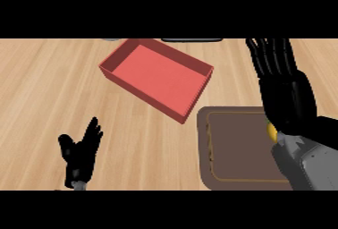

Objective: Pick the lemon from the tray and place it in the cardboard box

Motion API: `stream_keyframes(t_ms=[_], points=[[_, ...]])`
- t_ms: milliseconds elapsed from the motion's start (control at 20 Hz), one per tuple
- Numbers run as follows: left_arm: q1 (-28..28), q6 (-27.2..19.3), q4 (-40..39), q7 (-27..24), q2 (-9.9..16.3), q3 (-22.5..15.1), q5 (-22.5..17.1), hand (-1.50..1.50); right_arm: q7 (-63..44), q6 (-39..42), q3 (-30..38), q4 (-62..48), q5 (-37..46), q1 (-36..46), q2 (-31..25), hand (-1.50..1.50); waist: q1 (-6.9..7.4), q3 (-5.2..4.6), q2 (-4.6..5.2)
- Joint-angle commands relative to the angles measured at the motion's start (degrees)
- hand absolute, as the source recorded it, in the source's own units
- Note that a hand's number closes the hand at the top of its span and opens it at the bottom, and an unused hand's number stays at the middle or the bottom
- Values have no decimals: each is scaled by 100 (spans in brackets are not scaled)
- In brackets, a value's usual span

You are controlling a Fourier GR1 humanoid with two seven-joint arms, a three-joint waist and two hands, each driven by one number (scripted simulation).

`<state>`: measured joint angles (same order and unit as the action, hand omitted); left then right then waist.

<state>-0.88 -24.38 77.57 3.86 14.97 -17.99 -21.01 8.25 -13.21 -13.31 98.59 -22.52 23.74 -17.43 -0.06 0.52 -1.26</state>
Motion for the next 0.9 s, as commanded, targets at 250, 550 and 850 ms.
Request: stream_keyframes(t_ms=[250,550,850], points=[[548,133,608,-323,1525,167,1136,0,336,2461,740,-847,-1124,18,-1123,-150,161,-14,186],[241,335,788,-340,1454,88,1057,0,1782,1589,1117,-2804,131,-942,-942,-150,122,-32,173],[496,398,625,-185,1424,213,1160,0,2483,2756,1079,-3896,1058,-232,-2205,-150,127,-44,170]])
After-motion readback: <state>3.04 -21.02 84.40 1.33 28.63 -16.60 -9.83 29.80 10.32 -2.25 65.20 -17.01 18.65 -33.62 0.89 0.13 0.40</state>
